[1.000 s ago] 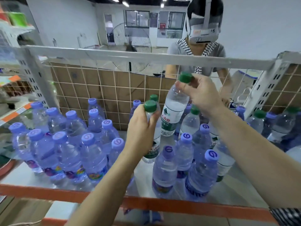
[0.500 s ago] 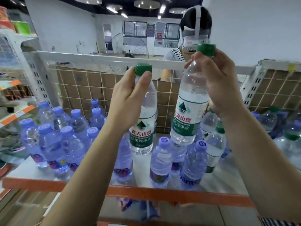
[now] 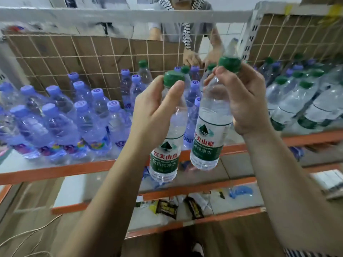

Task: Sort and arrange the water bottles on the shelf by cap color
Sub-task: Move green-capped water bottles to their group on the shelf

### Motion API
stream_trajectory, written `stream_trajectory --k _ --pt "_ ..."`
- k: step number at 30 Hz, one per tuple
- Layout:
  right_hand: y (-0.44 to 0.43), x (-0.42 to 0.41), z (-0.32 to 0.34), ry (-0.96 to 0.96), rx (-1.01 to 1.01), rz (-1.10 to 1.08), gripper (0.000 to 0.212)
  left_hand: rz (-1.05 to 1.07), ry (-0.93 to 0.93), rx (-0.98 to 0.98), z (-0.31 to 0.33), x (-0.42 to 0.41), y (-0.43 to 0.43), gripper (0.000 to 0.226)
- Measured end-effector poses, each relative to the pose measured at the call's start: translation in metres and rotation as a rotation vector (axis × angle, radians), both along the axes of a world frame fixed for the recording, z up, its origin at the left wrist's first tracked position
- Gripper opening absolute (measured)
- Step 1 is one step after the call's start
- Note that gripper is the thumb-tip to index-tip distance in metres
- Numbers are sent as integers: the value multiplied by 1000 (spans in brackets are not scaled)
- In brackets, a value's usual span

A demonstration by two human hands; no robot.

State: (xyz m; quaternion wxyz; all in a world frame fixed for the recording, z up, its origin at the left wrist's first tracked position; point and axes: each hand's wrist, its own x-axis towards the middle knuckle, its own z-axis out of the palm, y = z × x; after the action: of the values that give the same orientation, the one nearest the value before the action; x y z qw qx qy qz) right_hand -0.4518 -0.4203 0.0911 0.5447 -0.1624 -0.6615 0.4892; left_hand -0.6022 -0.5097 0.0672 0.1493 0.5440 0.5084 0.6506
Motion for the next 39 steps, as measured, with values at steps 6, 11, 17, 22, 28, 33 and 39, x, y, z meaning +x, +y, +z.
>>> stream_trajectory --k 6,11,17,22,28,33,39 --pt "-9 67 -39 -5 -55 -149 9 -82 -10 -81 -36 60 11 32" --pt "-2 138 -65 -60 -53 -266 14 -144 -2 -79 -58 131 34 18" --pt "25 232 -77 -205 19 -314 20 -182 3 -118 -76 226 71 17" --pt "49 301 -86 -161 -24 -336 20 -197 21 -117 -81 299 97 14" --pt "82 359 -96 -150 -55 -363 19 -292 54 -92 -77 356 138 15" --pt "126 401 -102 -141 -47 -407 21 -325 100 -106 -81 396 194 23" --pt "201 455 -95 -137 -36 -467 13 -394 40 -77 -80 445 280 24"
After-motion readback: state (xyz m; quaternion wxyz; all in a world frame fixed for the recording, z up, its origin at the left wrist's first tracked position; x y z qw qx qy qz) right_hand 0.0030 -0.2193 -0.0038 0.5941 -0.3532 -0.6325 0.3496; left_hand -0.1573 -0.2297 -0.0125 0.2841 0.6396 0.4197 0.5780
